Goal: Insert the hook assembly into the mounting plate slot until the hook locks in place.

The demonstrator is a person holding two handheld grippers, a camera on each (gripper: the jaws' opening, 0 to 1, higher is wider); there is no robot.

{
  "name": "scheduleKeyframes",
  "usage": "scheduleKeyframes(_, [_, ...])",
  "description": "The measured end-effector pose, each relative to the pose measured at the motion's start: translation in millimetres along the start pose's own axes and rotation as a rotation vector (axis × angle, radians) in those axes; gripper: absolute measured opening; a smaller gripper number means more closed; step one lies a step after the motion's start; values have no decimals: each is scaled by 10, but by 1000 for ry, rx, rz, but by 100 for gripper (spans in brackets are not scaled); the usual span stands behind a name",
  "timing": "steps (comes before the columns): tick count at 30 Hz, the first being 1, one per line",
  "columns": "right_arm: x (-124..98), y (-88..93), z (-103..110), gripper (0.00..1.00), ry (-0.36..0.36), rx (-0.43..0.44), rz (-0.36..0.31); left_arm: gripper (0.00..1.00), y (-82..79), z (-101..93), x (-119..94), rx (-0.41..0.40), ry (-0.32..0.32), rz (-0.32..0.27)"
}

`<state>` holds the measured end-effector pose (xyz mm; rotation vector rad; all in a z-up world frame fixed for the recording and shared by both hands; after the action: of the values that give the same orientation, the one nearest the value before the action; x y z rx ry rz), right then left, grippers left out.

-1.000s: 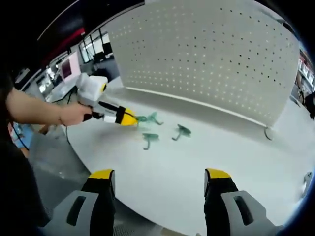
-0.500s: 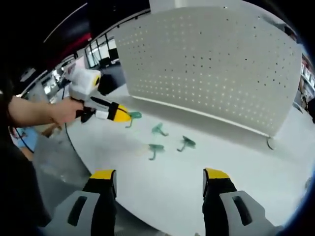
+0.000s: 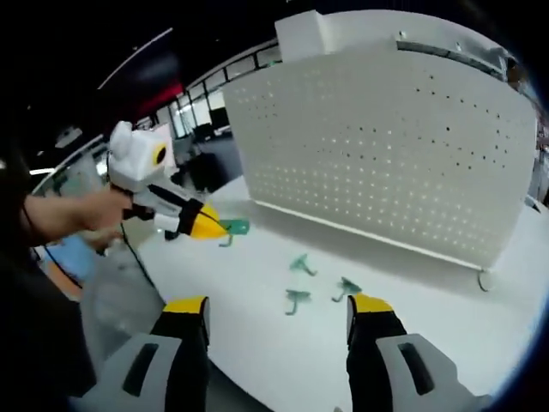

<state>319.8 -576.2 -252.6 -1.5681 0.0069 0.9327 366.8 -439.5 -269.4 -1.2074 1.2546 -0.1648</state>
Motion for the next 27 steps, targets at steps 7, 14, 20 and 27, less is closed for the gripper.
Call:
scheduleKeyframes(7, [-4,-95,261,59,-57,-35,-40,1,-193,-193,-142,22,13,-27])
scheduleKeyframes(14, [-18,-298,443,59,-92,-84,-94,1,-271,-415,-169,-16,37,-40])
scheduleKeyframes(20, [12,-402,615,53,-141,-141,-116,1,-276,-585,-184,-113,105,-37])
scheduleKeyframes(27, [26,-409,765,45,-172,-228,-111,1,-268,-629,-208,-145,111,-21])
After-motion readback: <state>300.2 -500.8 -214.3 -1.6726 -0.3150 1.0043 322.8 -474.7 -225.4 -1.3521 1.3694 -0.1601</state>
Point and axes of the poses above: the point that each gripper's makers call its tool centre point, and the gripper's own axes: x roughly forward along the fingers, z roughly to its left, y roughly out of its underside, the point moved 1 cm from there along -x, roughly backward along the fingers, and after that the axes turned 10 degrees about y, right-handed, at the moved point
